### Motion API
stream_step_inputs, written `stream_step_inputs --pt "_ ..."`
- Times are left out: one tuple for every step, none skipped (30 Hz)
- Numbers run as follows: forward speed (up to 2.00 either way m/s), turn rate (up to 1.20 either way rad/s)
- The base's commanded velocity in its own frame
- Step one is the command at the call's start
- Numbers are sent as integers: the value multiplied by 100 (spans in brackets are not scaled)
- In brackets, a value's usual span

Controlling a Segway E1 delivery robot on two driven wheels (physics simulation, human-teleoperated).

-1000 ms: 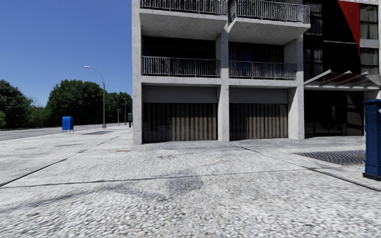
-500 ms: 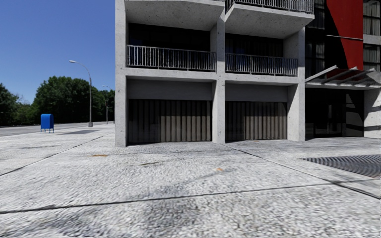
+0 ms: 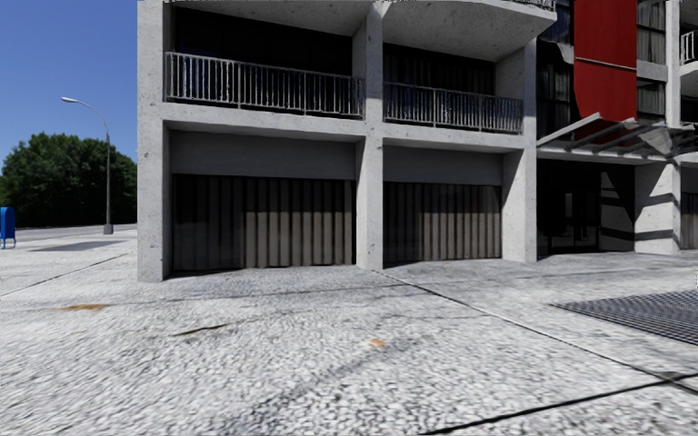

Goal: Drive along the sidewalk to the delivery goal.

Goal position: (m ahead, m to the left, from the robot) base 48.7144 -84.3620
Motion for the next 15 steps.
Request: stream_step_inputs --pt "200 -43" --pt "200 -51" --pt "200 -51" --pt "200 -54" --pt "200 -55" --pt "200 -55" --pt "200 -55" --pt "200 -55" --pt "200 -58" --pt "200 -64" --pt "200 -64" --pt "200 -66" --pt "200 -66" --pt "200 -66" --pt "200 -66"
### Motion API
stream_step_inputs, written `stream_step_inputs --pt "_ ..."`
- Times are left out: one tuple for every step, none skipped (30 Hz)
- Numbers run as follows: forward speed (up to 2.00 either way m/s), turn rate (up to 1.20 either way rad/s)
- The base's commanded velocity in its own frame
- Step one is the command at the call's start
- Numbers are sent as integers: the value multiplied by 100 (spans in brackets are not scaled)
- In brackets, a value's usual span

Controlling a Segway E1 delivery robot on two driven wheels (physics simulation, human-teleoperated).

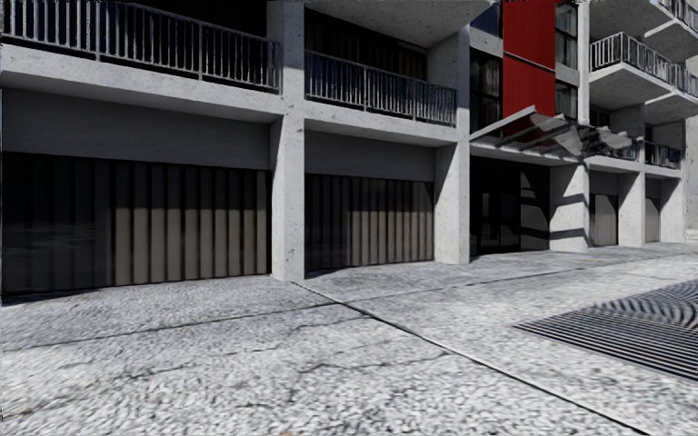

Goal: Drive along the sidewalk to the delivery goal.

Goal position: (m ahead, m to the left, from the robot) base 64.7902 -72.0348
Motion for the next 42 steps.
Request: stream_step_inputs --pt "200 -66" --pt "200 -66" --pt "200 -66" --pt "200 -66" --pt "200 -66" --pt "200 -66" --pt "200 -66" --pt "200 -66" --pt "200 -66" --pt "200 -66" --pt "200 -66" --pt "200 -66" --pt "200 -66" --pt "200 -66" --pt "200 -66" --pt "200 -66" --pt "200 -66" --pt "200 -66" --pt "200 -66" --pt "200 -66" --pt "200 -66" --pt "200 -66" --pt "200 -66" --pt "200 -66" --pt "200 -66" --pt "200 -66" --pt "200 -66" --pt "200 -66" --pt "200 -66" --pt "200 -66" --pt "200 -66" --pt "200 -66" --pt "200 -66" --pt "200 -66" --pt "200 -66" --pt "200 -66" --pt "200 -66" --pt "200 -66" --pt "200 -66" --pt "200 -66" --pt "200 -66" --pt "200 -66"
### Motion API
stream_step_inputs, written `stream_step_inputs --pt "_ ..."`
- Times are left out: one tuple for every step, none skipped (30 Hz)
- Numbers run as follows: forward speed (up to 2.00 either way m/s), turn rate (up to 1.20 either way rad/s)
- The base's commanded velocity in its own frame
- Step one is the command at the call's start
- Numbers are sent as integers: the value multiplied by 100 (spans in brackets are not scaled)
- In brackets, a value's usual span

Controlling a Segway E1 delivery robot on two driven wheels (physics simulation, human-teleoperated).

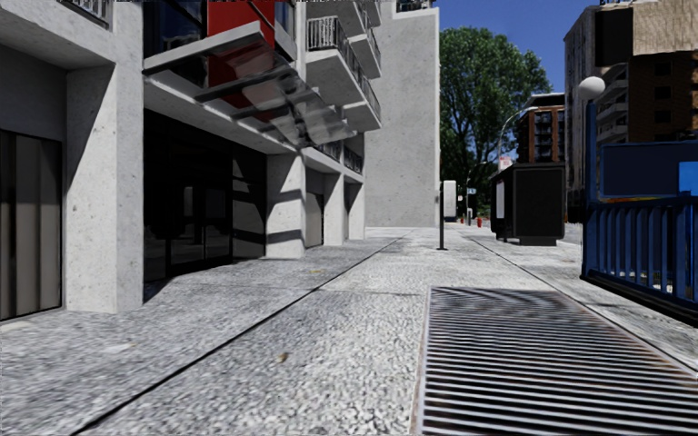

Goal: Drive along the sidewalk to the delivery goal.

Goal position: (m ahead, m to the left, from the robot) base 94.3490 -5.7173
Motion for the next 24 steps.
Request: stream_step_inputs --pt "200 -66" --pt "200 -66" --pt "200 -66" --pt "200 -66" --pt "200 -66" --pt "200 -66" --pt "200 -66" --pt "200 -66" --pt "200 -66" --pt "200 -66" --pt "200 -66" --pt "200 -66" --pt "200 -66" --pt "200 -66" --pt "200 -66" --pt "200 -66" --pt "200 -66" --pt "200 -66" --pt "200 -66" --pt "200 -66" --pt "200 -66" --pt "200 -66" --pt "200 -60" --pt "200 -12"
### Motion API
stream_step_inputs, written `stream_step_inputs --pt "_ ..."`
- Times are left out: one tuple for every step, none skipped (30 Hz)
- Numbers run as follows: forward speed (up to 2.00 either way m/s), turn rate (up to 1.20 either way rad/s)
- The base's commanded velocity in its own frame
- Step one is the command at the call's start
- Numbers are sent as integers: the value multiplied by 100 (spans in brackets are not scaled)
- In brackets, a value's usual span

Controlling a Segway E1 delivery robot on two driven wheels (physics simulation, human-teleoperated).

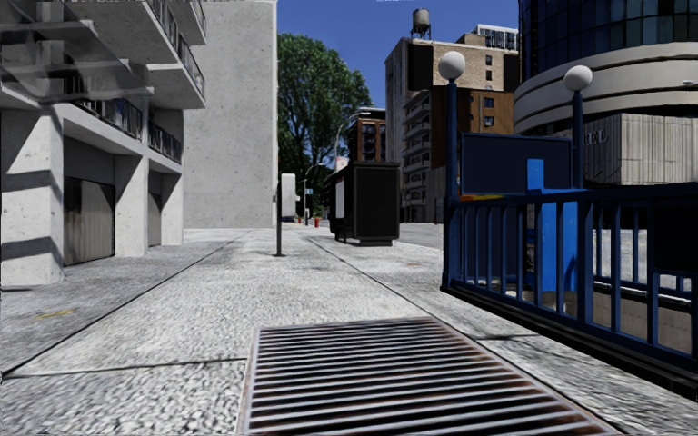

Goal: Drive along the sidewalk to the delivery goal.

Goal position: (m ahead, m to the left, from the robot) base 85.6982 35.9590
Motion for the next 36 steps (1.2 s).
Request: stream_step_inputs --pt "200 -12" --pt "200 0" --pt "200 0" --pt "200 0" --pt "200 0" --pt "200 0" --pt "200 0" --pt "200 0" --pt "200 0" --pt "200 0" --pt "200 0" --pt "200 0" --pt "200 0" --pt "200 0" --pt "200 0" --pt "200 0" --pt "200 0" --pt "200 0" --pt "200 0" --pt "200 0" --pt "200 0" --pt "200 0" --pt "200 0" --pt "200 0" --pt "200 0" --pt "200 0" --pt "200 0" --pt "200 0" --pt "200 0" --pt "200 0" --pt "200 0" --pt "200 0" --pt "200 0" --pt "200 0" --pt "200 0" --pt "200 0"
